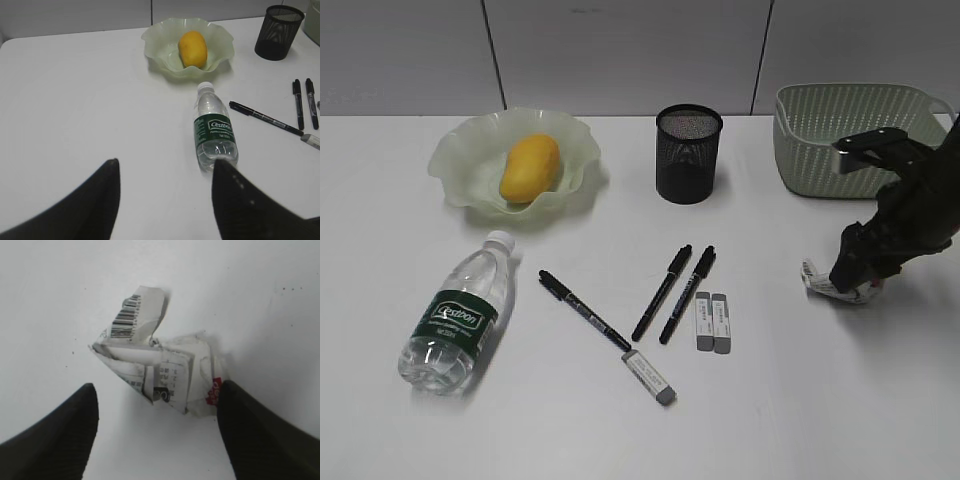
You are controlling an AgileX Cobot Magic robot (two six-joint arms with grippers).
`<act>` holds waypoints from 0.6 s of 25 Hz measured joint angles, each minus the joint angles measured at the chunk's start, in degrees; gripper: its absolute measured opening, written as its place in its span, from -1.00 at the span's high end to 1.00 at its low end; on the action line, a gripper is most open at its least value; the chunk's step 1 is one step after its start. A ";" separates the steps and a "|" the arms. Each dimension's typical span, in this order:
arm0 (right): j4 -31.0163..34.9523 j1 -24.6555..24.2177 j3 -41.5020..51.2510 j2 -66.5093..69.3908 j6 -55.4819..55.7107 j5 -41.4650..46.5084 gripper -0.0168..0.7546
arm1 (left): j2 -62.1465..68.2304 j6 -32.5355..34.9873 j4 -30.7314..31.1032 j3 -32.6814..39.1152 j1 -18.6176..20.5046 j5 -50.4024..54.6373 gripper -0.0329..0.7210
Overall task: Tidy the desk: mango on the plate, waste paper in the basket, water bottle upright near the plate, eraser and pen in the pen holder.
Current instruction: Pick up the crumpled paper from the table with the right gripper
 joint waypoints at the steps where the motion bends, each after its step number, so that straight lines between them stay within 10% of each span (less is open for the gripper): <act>1: 0.00 0.00 0.00 0.21 0.00 -0.30 -0.55 | 0.00 0.00 0.00 0.00 0.00 0.00 -0.24; 15: -0.60 0.57 0.00 4.66 -1.18 -4.61 -0.39 | 0.00 0.00 0.22 0.00 0.00 0.00 -0.24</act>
